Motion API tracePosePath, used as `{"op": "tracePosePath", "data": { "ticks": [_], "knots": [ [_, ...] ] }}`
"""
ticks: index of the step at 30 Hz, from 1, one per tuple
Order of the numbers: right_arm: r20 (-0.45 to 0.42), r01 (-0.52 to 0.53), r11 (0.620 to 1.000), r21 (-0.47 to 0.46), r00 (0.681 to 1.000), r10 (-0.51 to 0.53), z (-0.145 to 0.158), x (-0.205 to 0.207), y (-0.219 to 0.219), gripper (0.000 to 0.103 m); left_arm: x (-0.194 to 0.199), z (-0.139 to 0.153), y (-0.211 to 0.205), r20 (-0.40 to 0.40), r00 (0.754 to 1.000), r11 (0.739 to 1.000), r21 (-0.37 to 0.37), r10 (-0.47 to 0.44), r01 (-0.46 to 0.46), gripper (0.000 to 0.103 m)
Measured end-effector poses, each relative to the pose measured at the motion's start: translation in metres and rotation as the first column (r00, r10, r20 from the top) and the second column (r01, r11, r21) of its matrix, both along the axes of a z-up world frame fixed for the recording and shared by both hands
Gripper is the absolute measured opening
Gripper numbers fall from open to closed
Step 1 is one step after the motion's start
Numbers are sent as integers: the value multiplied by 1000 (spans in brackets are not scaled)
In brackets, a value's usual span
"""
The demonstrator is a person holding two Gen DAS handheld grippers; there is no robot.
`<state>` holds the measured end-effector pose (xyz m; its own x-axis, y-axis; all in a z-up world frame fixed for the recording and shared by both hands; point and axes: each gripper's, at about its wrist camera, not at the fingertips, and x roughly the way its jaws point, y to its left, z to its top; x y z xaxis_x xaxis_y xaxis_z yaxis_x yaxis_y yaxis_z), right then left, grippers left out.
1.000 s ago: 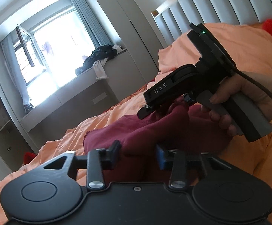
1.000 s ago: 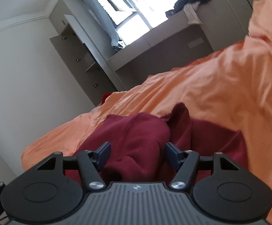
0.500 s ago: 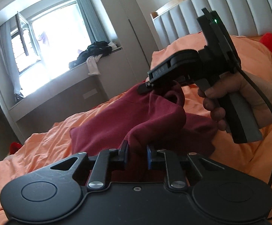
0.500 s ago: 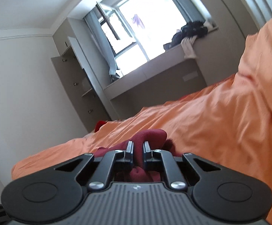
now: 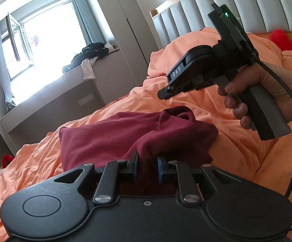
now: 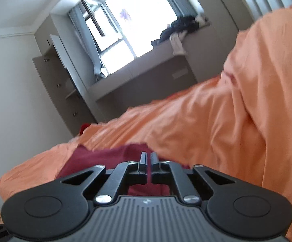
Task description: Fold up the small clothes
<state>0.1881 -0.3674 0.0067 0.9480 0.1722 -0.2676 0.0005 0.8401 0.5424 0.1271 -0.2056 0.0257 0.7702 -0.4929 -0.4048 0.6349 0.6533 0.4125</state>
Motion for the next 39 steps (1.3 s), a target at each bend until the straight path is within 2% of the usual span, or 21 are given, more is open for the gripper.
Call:
{"op": "tracePosePath", "data": {
  "ticks": [1,2,3,5,7,8,9,12,15,17,19,24,28,31,32,33,35,37,38,39],
  "knots": [
    [-17,-14,1000,19,1000,14,-3,3,0,23,0,0,1,-3,1000,1000,1,0,0,19],
    [-29,-21,999,31,999,22,-6,7,1,37,2,0,2,-8,1000,1000,0,-1,1,19],
    [-42,-25,999,39,999,27,-9,10,1,45,2,0,4,-14,1000,1000,-2,0,0,19],
    [-64,-39,997,63,997,43,-15,16,2,45,2,-1,6,-18,1000,1000,-2,-2,2,19],
    [-82,-50,994,94,995,58,-21,21,3,44,1,0,7,-15,1000,1000,2,-3,3,19],
    [-94,-50,993,107,994,60,-24,23,3,37,1,0,6,-14,1000,1000,4,-3,3,19],
    [-97,-48,992,114,994,59,-27,22,4,21,0,-1,7,-13,1000,1000,5,-4,4,19],
    [-75,-24,995,94,997,32,-26,17,7,7,0,1,6,-12,1000,1000,1,-3,3,19],
    [-28,-7,999,42,1000,8,-12,4,9,5,1,5,8,-31,1000,1000,-27,-6,5,18],
    [-16,14,1000,-14,1000,-15,-2,-9,12,5,1,5,7,-48,999,999,-37,-15,13,18],
    [-9,31,999,-32,999,-31,1,-18,10,5,0,3,5,-59,998,999,-35,-25,23,18],
    [-76,45,999,-10,996,-46,-14,-8,4,5,0,-8,-7,-44,999,1000,8,-22,22,19],
    [-101,46,998,-41,994,-50,-20,-4,10,8,7,1,-2,-107,994,999,-44,-21,16,22],
    [-100,45,996,-80,994,-53,-17,-7,15,17,17,9,7,-184,982,994,-105,-37,18,26],
    [-99,45,995,-90,994,-54,-17,-9,16,23,21,11,10,-207,978,992,-128,-41,15,28],
    [-99,45,994,-96,994,-54,-17,-11,15,41,24,13,12,-227,973,989,-144,-43,10,30],
    [-97,48,993,-111,994,-59,-16,-15,17,65,27,15,14,-251,967,987,-162,-43,2,32],
    [-98,36,991,-127,994,-49,-15,-18,16,73,27,18,16,-261,964,985,-175,-49,3,39],
    [-102,29,991,-131,994,-42,-15,-19,16,82,26,20,17,-267,962,982,-188,-57,6,43],
    [-104,22,991,-133,994,-36,-15,-21,15,92,25,22,19,-273,960,979,-204,-67,11,53]
  ]
}}
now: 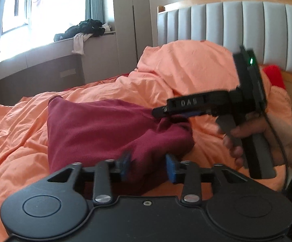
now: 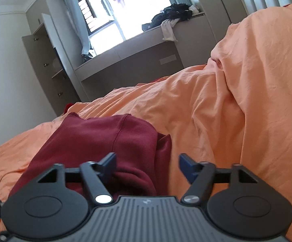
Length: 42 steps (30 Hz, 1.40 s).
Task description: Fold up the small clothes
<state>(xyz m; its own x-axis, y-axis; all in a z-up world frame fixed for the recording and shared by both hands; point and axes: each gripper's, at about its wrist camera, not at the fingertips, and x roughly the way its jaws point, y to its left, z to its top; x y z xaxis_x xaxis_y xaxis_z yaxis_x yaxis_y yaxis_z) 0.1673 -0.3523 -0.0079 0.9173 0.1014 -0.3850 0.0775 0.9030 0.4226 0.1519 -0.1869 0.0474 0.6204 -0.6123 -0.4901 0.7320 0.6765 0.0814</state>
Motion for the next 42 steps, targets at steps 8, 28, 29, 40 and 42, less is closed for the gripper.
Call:
{"op": "tracePosePath", "data": {
  "ticks": [8,28,29,40,42],
  "knots": [
    [-6,-64,998,-29,998,63,1,-11,4,103,-1,26,16,19,992,987,-99,128,-125,91],
    [-143,-133,989,-68,982,122,-17,-10,17,103,58,-23,62,-187,906,916,-62,380,-397,103],
    [-142,-133,989,-69,982,122,-16,-10,17,103,58,-24,63,-194,905,915,-66,379,-398,103],
    [-10,-65,988,-141,998,64,3,-23,20,103,55,-23,61,-177,906,914,-63,385,-401,103],
    [-28,-62,989,-137,998,59,2,-20,20,103,55,-23,61,-176,907,915,-63,383,-399,103]
  ]
}}
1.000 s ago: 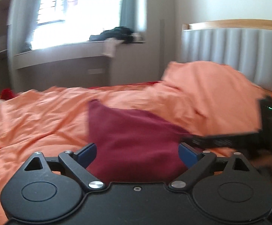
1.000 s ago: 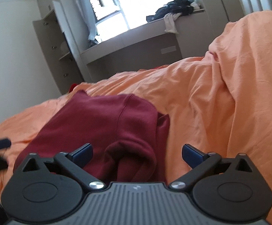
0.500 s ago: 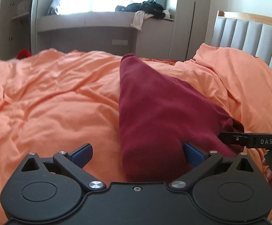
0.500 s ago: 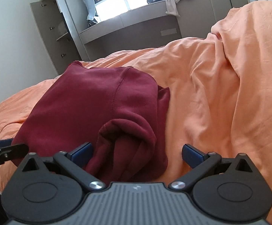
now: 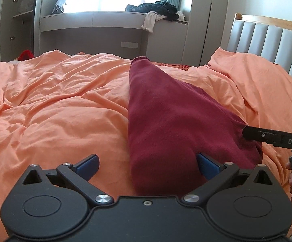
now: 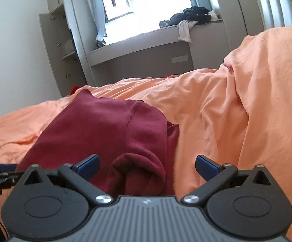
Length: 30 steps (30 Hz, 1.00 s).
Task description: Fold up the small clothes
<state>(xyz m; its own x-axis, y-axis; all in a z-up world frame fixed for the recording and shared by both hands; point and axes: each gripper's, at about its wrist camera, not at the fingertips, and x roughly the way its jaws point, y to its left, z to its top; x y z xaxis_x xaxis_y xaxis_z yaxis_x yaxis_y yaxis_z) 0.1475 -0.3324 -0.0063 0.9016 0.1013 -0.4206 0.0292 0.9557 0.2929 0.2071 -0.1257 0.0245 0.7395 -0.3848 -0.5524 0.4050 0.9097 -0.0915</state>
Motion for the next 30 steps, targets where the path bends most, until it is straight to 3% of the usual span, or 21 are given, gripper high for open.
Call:
{"op": "tracePosePath", "data": {
  "ticks": [4,9,14,17,22,26,30],
  "knots": [
    [-88,14,997,-73,996,-21,-12,11,4,103,0,1,0,2,1000,1000,6,-11,11,103],
    [-102,14,1000,1,995,-14,-16,14,-6,103,5,16,8,-2,999,997,-69,-38,38,102],
    [-105,12,999,32,994,-9,-18,14,-10,103,27,40,8,40,999,987,-159,14,-7,102],
    [-104,13,999,40,994,-9,-18,12,-9,103,50,44,0,49,998,989,-144,48,-41,102],
    [-109,5,999,49,994,0,-16,12,-12,103,84,33,-18,-20,997,996,-52,70,-71,102],
    [-48,12,999,45,999,-10,-5,5,-16,103,87,14,-21,-26,997,998,19,67,-66,102],
    [34,52,996,72,998,-55,5,1,-23,103,88,4,-11,-35,998,998,-9,56,-56,102]
  ]
}}
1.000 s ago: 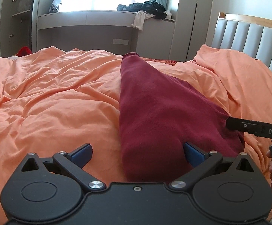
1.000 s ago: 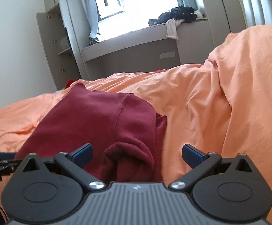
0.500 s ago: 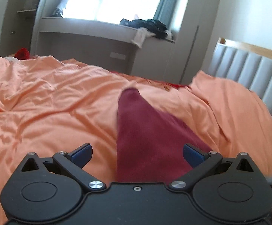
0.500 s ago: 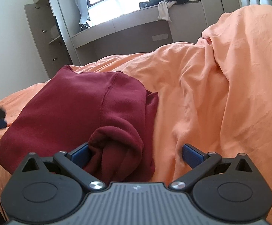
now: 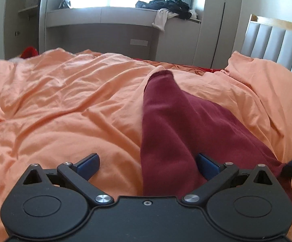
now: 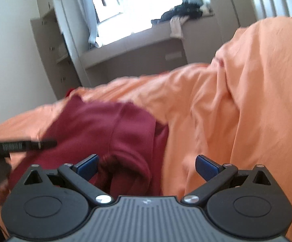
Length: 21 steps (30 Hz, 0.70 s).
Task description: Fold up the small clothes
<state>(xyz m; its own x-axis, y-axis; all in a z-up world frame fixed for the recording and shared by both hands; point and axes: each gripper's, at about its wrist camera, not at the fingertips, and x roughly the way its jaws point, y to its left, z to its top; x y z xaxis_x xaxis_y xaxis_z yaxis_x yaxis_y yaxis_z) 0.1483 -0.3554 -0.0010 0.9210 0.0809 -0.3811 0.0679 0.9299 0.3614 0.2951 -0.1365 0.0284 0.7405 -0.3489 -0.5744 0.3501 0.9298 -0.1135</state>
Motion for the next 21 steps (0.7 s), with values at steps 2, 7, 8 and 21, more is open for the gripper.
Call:
{"op": "tracePosePath", "data": {
  "ticks": [2,7,8,21],
  "knots": [
    [18,31,999,30,999,-32,2,3,-6,103,-1,-3,4,2,1000,1000,-13,-4,4,102],
    [-20,95,994,57,995,-94,-1,23,-14,103,-6,0,2,37,999,1000,-3,-24,24,102],
    [-28,99,993,56,995,-98,-3,27,-14,103,-7,2,4,42,999,999,-10,-34,35,102],
    [-119,120,992,45,986,-114,-24,40,-3,103,55,28,6,19,1000,998,-55,0,1,102]
  ]
}}
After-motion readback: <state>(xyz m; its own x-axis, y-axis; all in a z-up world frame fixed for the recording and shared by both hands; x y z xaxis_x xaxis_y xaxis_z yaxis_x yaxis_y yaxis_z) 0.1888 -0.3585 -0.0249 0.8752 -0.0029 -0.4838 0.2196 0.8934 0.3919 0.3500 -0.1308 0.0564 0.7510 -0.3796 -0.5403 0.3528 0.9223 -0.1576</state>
